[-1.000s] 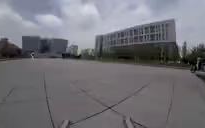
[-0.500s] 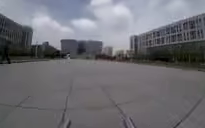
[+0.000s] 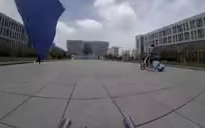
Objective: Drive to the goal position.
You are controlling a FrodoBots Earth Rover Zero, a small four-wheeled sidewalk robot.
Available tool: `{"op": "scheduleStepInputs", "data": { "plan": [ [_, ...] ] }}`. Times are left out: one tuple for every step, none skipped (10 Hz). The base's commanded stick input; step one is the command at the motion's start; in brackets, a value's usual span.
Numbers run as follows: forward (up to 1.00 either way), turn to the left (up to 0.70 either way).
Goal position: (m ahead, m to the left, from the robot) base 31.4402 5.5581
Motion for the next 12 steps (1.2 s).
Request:
{"op": "scheduleStepInputs", "data": {
  "plan": [
    [0.00,0.00],
    [0.00,0.00],
    [0.00,0.00],
    [0.00,0.00],
    [1.00,0.00],
    [1.00,0.00],
    [1.00,0.00],
    [1.00,0.00],
    [1.00,0.00],
    [0.46,0.00],
    [0.00,0.00],
    [0.00,0.00]
  ]
}}
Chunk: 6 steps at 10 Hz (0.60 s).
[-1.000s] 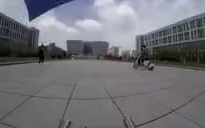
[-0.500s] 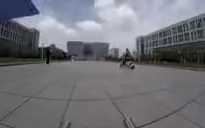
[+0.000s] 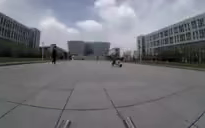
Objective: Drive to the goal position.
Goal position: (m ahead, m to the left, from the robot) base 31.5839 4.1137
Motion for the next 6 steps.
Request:
{"op": "scheduleStepInputs", "data": {
  "plan": [
    [0.00,0.00],
    [0.00,0.00],
    [0.00,0.00],
    [0.00,0.00],
    [0.31,0.00],
    [1.00,0.00]
  ]
}}
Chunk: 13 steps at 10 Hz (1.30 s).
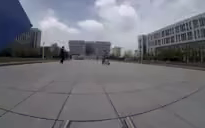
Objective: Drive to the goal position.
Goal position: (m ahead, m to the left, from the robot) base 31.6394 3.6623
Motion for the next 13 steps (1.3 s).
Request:
{"op": "scheduleStepInputs", "data": {
  "plan": [
    [1.00,0.00],
    [1.00,0.00],
    [1.00,0.00],
    [1.00,0.00],
    [1.00,0.00],
    [1.00,0.00],
    [1.00,0.00],
    [1.00,0.00],
    [1.00,0.00],
    [1.00,0.00],
    [1.00,0.00],
    [1.00,0.00],
    [1.00,0.00]
  ]
}}
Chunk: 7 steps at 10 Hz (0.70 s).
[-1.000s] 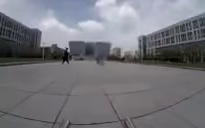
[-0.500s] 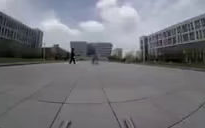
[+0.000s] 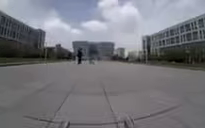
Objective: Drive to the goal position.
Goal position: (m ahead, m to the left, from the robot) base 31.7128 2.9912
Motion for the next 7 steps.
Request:
{"op": "scheduleStepInputs", "data": {
  "plan": [
    [1.00,-0.33],
    [1.00,-0.39],
    [1.00,-0.16],
    [1.00,0.00],
    [1.00,0.00],
    [1.00,0.00],
    [1.00,0.00]
  ]
}}
